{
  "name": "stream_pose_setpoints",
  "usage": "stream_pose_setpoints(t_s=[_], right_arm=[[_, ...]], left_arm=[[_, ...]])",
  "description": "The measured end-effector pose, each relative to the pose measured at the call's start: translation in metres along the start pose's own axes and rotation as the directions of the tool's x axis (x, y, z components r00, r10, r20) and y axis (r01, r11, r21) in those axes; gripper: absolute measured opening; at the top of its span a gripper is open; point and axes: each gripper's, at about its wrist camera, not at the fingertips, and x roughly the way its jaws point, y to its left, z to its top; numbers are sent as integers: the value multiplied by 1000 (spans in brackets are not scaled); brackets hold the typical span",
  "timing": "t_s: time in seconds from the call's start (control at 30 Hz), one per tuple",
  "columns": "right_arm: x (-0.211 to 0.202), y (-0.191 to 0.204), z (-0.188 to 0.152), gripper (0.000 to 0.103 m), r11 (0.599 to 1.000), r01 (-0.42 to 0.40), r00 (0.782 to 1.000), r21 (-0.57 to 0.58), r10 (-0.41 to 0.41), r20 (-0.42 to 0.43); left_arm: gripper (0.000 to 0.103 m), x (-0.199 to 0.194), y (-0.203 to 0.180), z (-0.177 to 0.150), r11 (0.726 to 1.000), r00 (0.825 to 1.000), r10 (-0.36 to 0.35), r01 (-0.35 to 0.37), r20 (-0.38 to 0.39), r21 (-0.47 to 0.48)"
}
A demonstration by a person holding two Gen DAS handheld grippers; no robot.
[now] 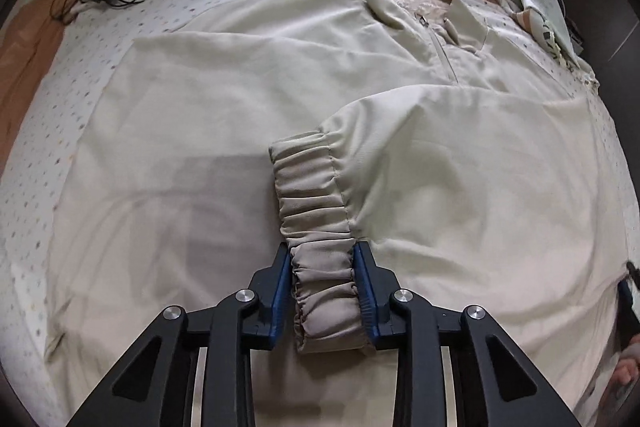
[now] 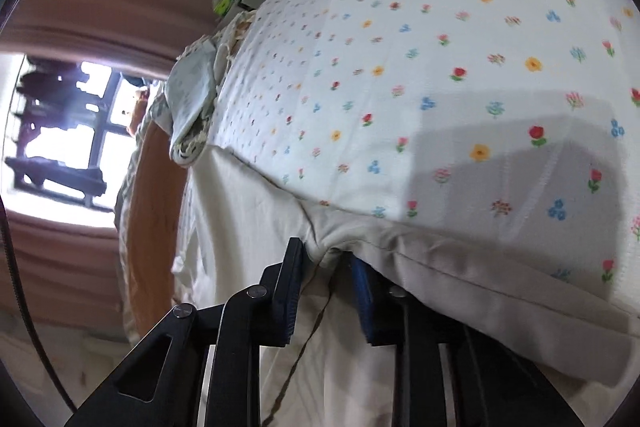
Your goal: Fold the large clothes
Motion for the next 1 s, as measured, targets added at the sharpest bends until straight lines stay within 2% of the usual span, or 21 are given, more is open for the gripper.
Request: stream_pose_setpoints(t_s=[0.13,0.3,0.37,0.6,0.67,0.7,0.73,0.8,0.83,0.97,1.0], right_arm=[[-1,2,-2,25,1000,6,1000,-8,-6,1],[0,0,1,24,1000,-14,1000,11,14,-6],[1,-3,3,24,999,-22,1000,28,22,-11],[2,1,3,26,998,-14,999,54,16,-41],[2,4,2,38,998,-20,998,51,23,-62],[1,7,1,48,999,-29,997,42,31,-69],[0,10,0,56,999,-35,997,29,37,-70],[-4,16,-4,64,999,-37,997,1,37,-73],[-5,17,-5,70,999,-35,997,-7,34,-76],[-16,22,-16,76,998,-34,996,-54,29,-83],[-19,22,-19,82,997,-30,996,-69,24,-88]], left_arm=[[31,-11,-1,-2,1000,1000,8,-9,29,16],[28,-9,-6,12,1000,999,25,-26,49,16],[22,-4,-7,18,999,998,36,-36,48,9],[25,-2,-1,20,1000,1000,14,-13,23,-24],[33,-6,5,18,999,1000,-20,20,14,-47],[51,-10,7,16,997,999,-35,36,13,-62],[77,-17,10,14,995,998,-58,60,21,-74],[97,-36,12,8,992,993,-103,107,64,-61],[97,-43,12,6,993,992,-100,104,78,-53],[97,-79,22,-7,992,988,-106,112,112,-51],[97,-86,25,-10,993,988,-104,110,118,-50]])
